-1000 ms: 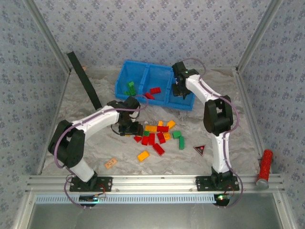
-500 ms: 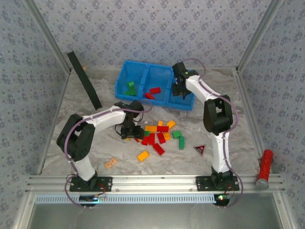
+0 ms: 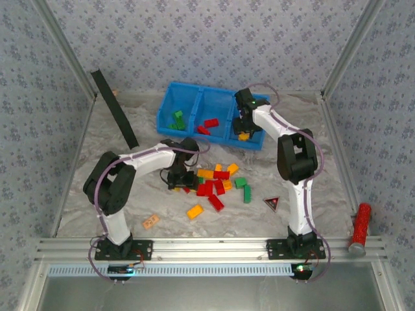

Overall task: Sort the legos into containers by color
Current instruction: Pick up the lego from the center of the table, then place the lego in the container.

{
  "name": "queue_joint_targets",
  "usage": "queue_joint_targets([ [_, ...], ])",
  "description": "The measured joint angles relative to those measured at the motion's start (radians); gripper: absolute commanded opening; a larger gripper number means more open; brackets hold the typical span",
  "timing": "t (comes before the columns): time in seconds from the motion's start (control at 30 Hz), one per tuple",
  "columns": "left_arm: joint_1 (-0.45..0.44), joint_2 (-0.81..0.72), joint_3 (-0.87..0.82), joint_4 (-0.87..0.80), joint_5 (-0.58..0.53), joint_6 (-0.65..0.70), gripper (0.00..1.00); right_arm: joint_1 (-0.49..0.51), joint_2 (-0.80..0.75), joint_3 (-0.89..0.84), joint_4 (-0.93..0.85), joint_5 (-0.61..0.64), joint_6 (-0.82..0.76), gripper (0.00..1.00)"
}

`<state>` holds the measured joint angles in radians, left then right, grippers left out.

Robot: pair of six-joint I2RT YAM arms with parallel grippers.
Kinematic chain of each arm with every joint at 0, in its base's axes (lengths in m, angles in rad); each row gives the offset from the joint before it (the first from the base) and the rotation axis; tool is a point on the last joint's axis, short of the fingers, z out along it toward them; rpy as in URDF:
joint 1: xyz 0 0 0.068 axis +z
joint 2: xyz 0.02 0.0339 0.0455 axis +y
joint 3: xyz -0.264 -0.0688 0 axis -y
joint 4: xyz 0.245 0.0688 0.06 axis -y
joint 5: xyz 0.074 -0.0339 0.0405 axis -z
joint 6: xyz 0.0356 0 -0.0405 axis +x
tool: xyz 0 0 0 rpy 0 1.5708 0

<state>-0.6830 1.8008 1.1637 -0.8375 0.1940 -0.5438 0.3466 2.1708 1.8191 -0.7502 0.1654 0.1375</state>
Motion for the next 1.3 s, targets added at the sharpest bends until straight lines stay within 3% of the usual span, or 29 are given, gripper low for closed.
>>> queue_joint_targets([
  [0.23,0.0,0.037,0.023,0.008,0.005,0.004,0.59,0.025,-0.139,-0.088,-0.002,0.004,0.0,0.65],
  [0.57,0.0,0.047,0.024,0.011,0.004,0.034,0.47,0.103,-0.43,-0.286,-0.03,0.006,0.011,0.64],
  [0.8,0.0,0.049,0.034,-0.002,0.008,0.075,0.33,0.256,-0.618,-0.574,0.006,-0.016,-0.006,0.59],
  [1.07,-0.005,0.055,0.098,-0.066,0.023,0.115,0.31,0.416,-0.779,-0.785,0.038,-0.019,0.052,0.58],
  [1.3,-0.004,0.059,0.34,-0.158,-0.003,0.159,0.31,0.522,-0.854,-0.887,0.086,-0.011,0.175,0.58],
])
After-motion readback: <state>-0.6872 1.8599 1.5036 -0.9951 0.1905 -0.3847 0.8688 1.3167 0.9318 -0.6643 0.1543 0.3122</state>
